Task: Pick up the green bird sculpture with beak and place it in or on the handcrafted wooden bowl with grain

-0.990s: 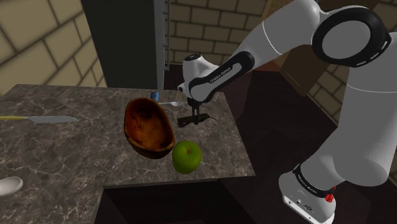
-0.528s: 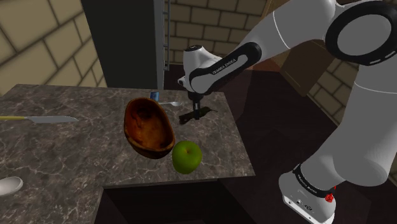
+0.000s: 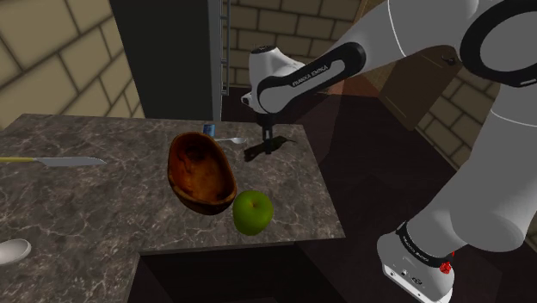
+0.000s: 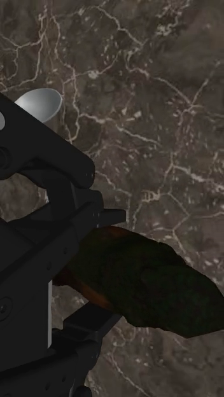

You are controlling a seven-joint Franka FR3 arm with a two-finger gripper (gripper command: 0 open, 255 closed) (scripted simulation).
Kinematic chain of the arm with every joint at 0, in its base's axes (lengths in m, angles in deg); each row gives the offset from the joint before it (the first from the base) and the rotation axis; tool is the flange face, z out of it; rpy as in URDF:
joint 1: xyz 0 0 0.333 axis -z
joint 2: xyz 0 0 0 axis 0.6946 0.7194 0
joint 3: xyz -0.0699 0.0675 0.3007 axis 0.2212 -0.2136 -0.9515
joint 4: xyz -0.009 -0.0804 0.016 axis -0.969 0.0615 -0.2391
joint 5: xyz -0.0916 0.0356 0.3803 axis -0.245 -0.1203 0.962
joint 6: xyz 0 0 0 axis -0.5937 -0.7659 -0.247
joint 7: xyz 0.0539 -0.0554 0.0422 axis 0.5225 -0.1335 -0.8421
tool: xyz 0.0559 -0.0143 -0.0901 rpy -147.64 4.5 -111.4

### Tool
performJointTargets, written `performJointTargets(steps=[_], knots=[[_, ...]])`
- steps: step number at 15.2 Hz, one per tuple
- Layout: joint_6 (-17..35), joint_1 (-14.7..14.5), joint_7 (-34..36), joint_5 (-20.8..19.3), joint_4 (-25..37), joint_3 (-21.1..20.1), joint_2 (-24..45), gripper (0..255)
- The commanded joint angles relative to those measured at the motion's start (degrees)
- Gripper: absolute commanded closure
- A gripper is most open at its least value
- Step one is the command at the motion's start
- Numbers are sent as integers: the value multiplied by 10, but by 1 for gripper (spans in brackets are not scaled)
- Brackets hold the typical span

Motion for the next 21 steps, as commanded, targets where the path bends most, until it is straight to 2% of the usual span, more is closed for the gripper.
performJointTargets(steps=[1, 21], knots=[[-13, 0, -2, 2, 3, -1, -10, 255], [-148, 2, -19, 18, 63, -5, -86, 255]])
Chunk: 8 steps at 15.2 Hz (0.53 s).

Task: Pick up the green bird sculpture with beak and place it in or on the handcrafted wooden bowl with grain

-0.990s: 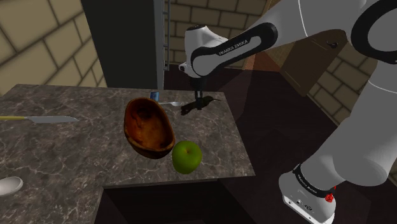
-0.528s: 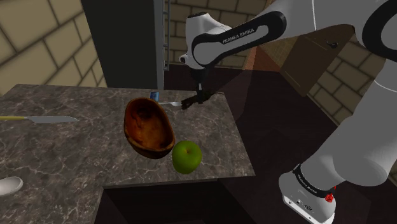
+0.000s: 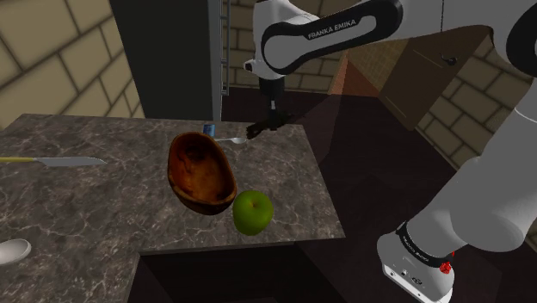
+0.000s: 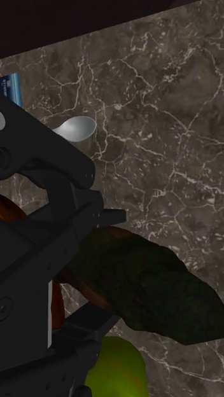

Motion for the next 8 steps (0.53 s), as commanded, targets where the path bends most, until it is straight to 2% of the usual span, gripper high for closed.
performJointTargets(steps=[1, 4, 8], knots=[[-13, 0, -1, 1, 8, 0, -5, 255], [-27, 0, -2, 2, 17, -1, -10, 255], [-50, -29, 43, 1, 83, -19, 37, 255]])
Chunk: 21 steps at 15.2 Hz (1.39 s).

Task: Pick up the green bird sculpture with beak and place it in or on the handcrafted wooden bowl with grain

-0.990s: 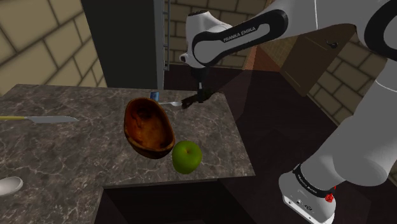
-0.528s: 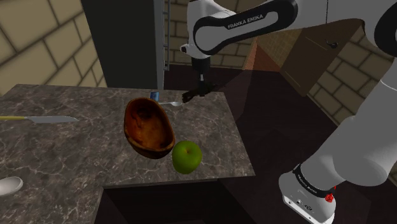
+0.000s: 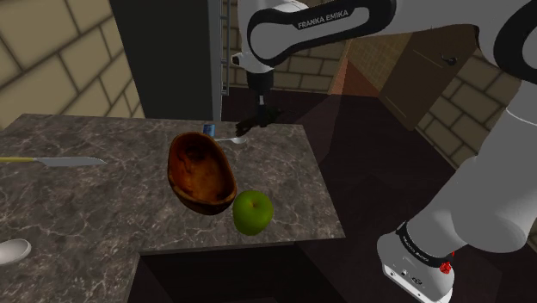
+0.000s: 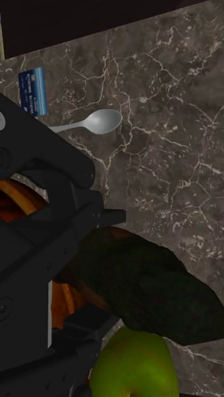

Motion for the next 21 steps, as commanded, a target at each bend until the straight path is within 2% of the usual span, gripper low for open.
performJointTargets(steps=[1, 6, 10, 13, 15, 21], knots=[[-13, -16, 24, 0, 32, -9, 20, 255], [-52, -56, 76, -7, 140, -26, 94, 255], [-94, -92, 113, -16, 252, -35, 166, 255], [-137, -123, 137, -24, 361, -38, 233, 255], [-183, -151, 152, -31, 472, -38, 299, 255], [-135, -147, 154, -31, 421, -38, 296, 255]])
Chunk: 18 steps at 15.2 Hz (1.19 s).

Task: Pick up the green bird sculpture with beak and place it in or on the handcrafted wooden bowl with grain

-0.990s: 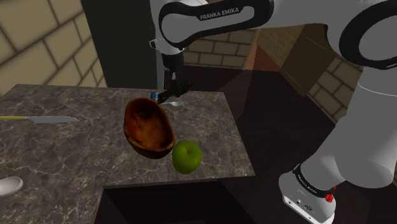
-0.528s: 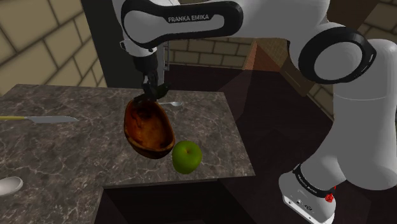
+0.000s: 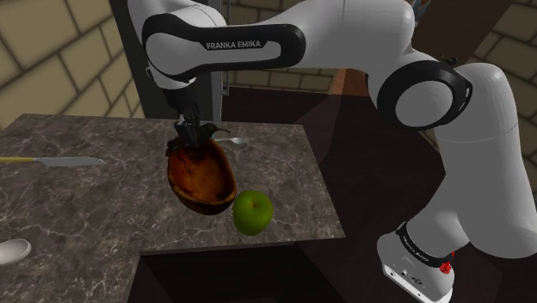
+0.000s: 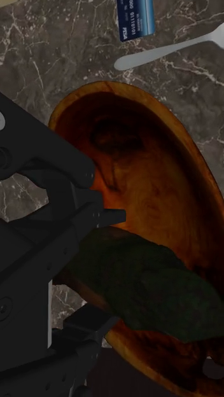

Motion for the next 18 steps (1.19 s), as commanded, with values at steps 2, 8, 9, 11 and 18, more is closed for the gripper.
performJointTargets(steps=[2, 8, 9, 11, 18], knots=[[23, 2, 1, 0, -22, 0, 0, 255], [67, 4, 3, -2, -59, 1, 8, 255], [67, 5, 3, -2, -59, 1, 8, 255], [67, 4, 3, -2, -59, 1, 8, 255], [67, 5, 3, -2, -59, 1, 8, 0]])
